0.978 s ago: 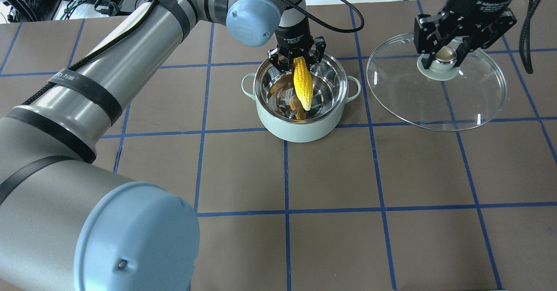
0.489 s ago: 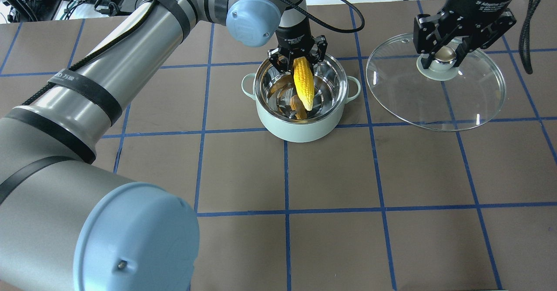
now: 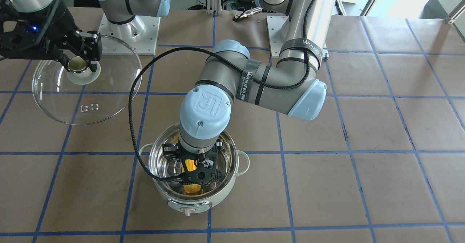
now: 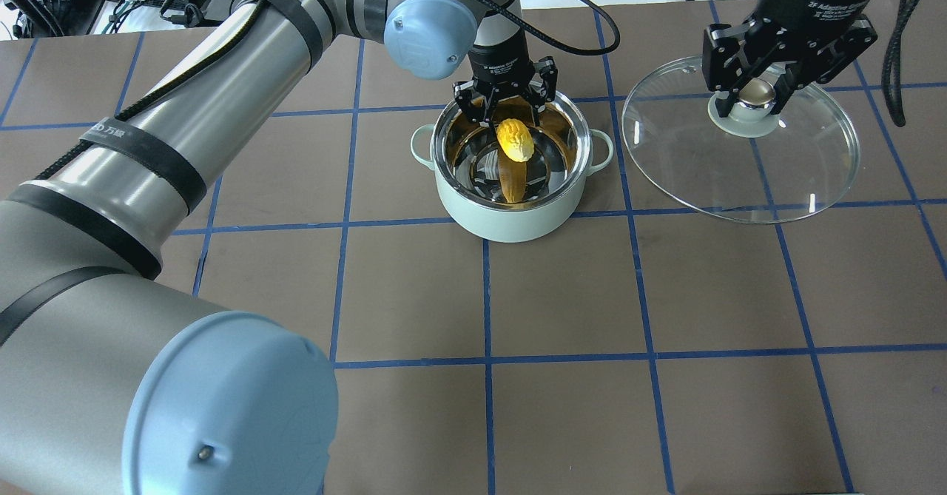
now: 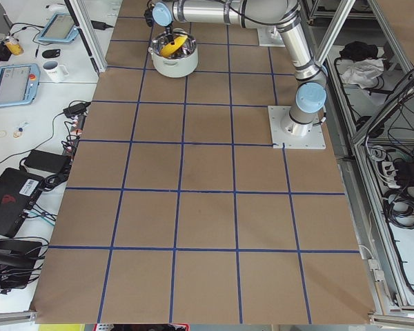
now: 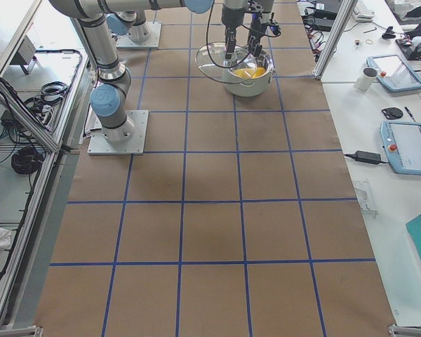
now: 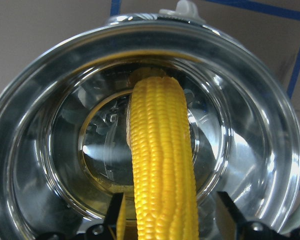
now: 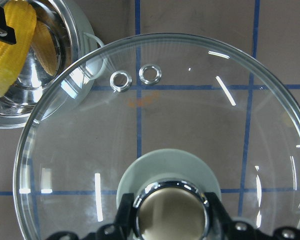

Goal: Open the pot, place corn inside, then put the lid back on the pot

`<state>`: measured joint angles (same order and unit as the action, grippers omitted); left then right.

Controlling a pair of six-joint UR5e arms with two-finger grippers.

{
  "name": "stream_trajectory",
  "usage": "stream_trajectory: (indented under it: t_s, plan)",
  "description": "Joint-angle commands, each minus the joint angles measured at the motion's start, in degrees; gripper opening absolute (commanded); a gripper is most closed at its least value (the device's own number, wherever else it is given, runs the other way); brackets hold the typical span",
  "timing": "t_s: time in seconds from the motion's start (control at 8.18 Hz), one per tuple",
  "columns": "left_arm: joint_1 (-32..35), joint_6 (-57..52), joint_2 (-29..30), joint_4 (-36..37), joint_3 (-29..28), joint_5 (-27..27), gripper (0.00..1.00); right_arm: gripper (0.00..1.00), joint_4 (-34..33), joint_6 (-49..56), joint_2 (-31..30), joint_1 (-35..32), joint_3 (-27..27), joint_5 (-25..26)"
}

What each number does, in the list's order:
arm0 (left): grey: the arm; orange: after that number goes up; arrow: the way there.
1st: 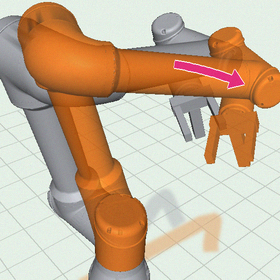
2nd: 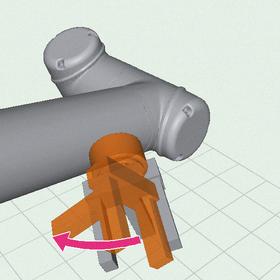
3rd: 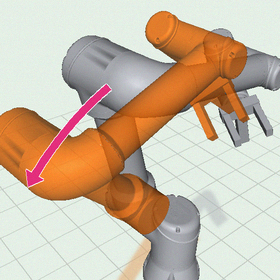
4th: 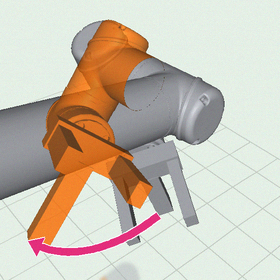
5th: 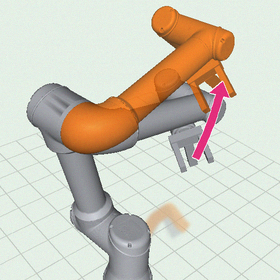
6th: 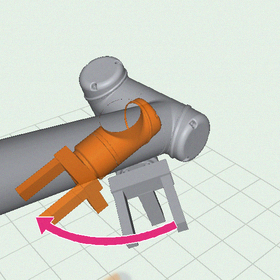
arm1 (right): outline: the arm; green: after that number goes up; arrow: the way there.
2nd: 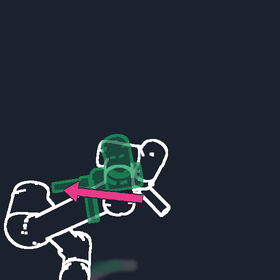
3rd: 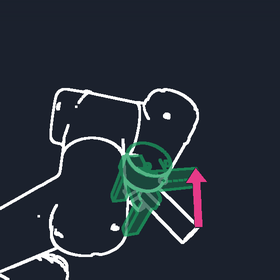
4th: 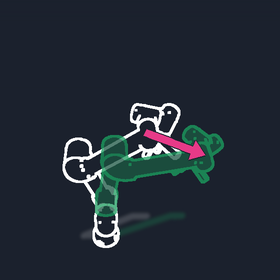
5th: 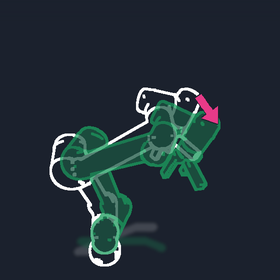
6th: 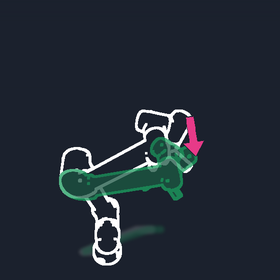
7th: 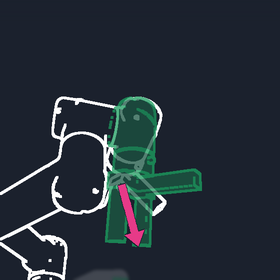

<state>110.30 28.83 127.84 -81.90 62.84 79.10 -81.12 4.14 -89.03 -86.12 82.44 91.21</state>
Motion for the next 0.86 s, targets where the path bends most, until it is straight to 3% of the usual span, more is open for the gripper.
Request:
stream_trajectory:
  t_s: [0.0,0.12,0.24,0.37,0.49,0.61,0.73]
  plan:
    - [0.0,0.0,-0.8,0.0,-0.1,-0.1,0.74,0.0,-0.1,0.0,0.0,0.0,0.0,0.0]
    - [0.0,-0.1,-1.4,0.0,-0.3,-0.1,0.77,0.0,-0.2,-0.2,0.0,0.0,-0.1,-0.1]
    - [-0.1,-0.4,-2.2,-0.2,-0.6,0.0,0.88,0.0,-0.4,-0.3,0.4,0.0,-0.1,0.0]
    - [-0.3,-0.6,-4.2,-0.6,-0.4,0.1,0.88,0.0,-2.0,-0.3,1.3,0.0,-0.1,-0.5]
    - [-0.4,-0.7,-6.8,-0.7,-0.3,0.3,0.88,0.0,-5.8,-0.7,3.6,-0.6,-0.6,-1.2]
    - [-1.0,-1.3,-9.9,-0.8,0.3,0.4,1.0,0.0,-9.0,-1.1,5.2,-2.5,-0.8,-1.1]
    - [-3.1,-2.0,-12.2,-2.7,0.7,0.9,1.0,0.0,-10.9,-4.8,6.1,-5.0,-0.8,-1.0]
